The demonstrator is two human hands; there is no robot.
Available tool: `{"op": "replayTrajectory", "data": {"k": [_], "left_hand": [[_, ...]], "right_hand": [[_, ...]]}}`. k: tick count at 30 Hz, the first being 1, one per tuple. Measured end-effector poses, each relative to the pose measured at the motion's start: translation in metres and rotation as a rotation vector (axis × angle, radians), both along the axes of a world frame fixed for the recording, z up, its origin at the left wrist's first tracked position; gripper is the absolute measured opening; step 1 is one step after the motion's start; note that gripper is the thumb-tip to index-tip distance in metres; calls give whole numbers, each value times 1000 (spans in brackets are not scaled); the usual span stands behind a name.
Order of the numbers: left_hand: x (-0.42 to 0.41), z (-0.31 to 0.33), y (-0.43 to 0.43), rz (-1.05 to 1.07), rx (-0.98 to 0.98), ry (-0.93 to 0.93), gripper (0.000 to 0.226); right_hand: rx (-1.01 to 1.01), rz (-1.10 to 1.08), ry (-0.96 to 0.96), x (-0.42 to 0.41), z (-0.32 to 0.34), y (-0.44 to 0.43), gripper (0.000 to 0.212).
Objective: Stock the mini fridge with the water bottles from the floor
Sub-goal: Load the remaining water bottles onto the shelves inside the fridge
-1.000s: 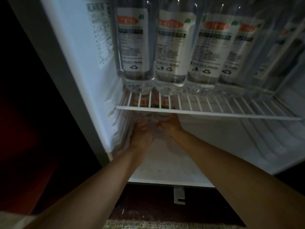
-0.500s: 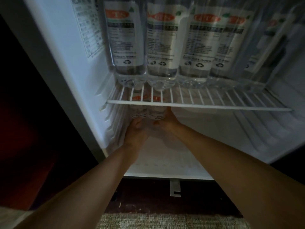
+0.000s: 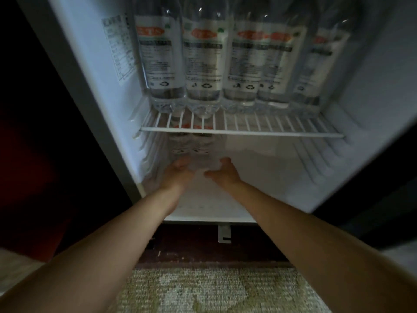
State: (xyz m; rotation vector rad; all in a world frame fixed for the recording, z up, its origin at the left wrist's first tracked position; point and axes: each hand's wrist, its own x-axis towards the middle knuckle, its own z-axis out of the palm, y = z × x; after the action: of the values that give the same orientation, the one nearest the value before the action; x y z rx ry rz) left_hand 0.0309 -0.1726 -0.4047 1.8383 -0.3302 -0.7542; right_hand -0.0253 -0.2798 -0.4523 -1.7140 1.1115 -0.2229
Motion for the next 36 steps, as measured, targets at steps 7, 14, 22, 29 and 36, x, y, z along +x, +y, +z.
{"op": "replayTrajectory", "data": {"k": [7, 14, 22, 29, 36], "left_hand": [[-87, 81, 42, -179, 55, 72, 16], [-228, 193, 95, -629, 53, -180, 19], [-432, 218, 154, -890, -16, -110, 18], [-594, 158, 208, -1171, 126, -41, 27], [-711, 109, 252, -1485, 291, -108, 28]], "right_hand": [[-117, -77, -15, -140, 84, 70, 41], [-263, -274, -62, -311, 164, 155, 32], [-309, -602, -121, -522, 185, 247, 21], [-177, -983, -52, -681, 118, 342, 23], [-27, -1197, 76, -789, 65, 407, 27]]}}
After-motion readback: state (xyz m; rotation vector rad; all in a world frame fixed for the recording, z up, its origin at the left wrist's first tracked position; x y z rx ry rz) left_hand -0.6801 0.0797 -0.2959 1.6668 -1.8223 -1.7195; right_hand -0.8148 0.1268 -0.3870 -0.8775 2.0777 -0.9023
